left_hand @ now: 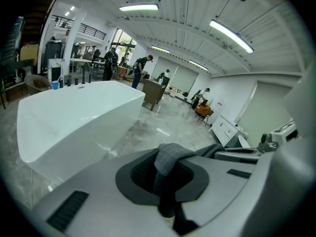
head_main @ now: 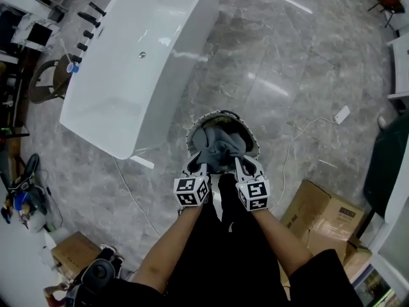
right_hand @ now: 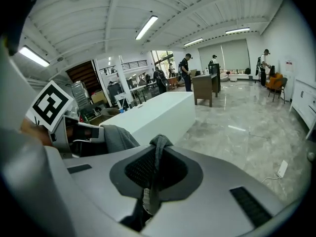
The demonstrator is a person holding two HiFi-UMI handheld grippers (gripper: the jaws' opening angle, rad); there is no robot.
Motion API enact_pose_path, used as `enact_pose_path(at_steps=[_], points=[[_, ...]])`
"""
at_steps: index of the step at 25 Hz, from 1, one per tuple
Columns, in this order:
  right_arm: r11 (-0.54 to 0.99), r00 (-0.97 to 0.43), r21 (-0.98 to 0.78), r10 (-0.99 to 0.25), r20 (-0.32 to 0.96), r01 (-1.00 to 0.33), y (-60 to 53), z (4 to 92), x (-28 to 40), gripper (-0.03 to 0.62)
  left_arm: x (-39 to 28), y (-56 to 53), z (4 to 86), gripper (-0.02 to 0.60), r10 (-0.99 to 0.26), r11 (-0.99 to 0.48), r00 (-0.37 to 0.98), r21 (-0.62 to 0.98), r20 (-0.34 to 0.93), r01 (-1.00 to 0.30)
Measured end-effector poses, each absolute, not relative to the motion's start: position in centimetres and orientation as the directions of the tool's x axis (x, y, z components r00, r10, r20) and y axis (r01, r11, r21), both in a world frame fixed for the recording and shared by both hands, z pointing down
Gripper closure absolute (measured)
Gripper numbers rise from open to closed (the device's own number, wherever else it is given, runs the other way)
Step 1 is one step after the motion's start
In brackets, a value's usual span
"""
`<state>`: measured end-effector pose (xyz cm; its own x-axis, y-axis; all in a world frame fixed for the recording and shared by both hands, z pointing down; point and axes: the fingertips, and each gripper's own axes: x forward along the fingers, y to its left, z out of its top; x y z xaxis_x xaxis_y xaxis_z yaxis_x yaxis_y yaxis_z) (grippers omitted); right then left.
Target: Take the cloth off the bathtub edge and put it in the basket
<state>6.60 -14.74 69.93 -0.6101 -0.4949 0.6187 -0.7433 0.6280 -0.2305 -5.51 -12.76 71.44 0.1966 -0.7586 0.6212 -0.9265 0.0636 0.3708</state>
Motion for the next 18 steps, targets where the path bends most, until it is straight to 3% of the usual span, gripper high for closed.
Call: enact_pose_path(at_steps=[11,18], points=[[0.560,-0.554,-0.257,-0.462,0.692,-0.788,-15.1,79.5,6.1,0.557,-4.4,-12.9,81.3,0.554,-0.653,0.048,0.308,0.444,0.692,-0.895],[0.626,-0.543,-0.220,-0.387,0.745,-0.748,-15.2,86.2,5.7,0.557,-4.7,-12.0,87.5,0.554,-0.576,0.051,0.304,0.405,0.759,-0.913]])
